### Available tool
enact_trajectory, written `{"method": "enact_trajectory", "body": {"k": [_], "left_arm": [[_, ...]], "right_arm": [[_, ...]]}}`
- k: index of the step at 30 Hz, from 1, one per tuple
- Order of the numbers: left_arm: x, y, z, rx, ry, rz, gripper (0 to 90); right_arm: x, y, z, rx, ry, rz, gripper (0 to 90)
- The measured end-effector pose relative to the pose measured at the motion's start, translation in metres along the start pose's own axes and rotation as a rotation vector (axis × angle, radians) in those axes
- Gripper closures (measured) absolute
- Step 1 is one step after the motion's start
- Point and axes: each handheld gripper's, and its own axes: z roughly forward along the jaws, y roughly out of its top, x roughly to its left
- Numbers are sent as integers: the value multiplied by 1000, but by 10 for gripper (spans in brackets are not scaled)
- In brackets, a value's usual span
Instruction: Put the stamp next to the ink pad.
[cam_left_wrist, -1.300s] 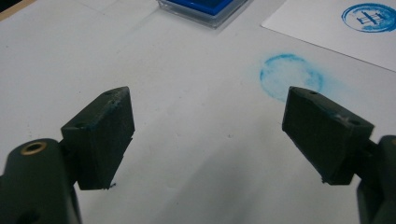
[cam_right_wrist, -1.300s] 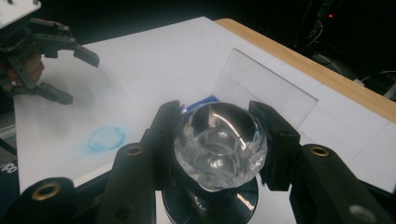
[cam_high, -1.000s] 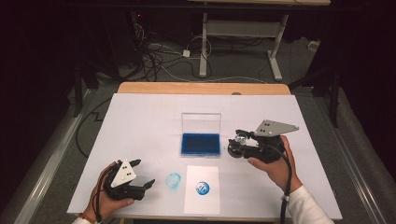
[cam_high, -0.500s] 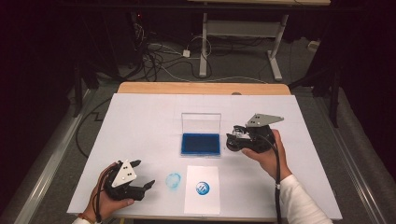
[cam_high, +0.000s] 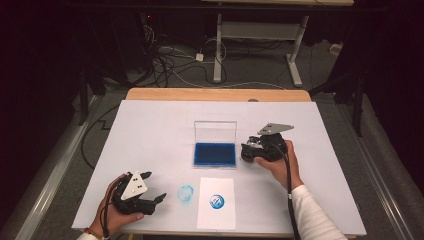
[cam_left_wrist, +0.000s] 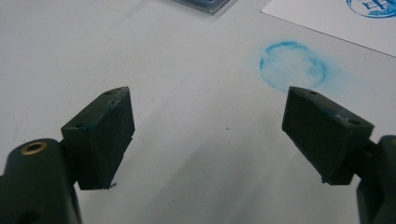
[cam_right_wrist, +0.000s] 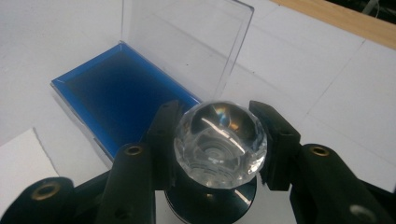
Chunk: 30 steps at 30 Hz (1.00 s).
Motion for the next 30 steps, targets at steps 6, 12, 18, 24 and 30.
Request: {"method": "enact_trajectory", "body": {"k": [6,12,18,24,30], "left_arm": [[-2,0,1,7,-9,11,163],[-2,0,1,8,-13,13,163],[-2,1,2,9,-16,14,163],[-2,1,2,10,-16,15,164],[-2,1,2,8,-18,17,164]], "right_arm": [[-3,-8,5,18,1,38,562],[0,-8,6,13,-15,34,485],[2,-6,1,-5,-16,21,427],[10,-1,-8,-38,-66,-38,371],[12,2,-17,-94,-101,-47,315]]}}
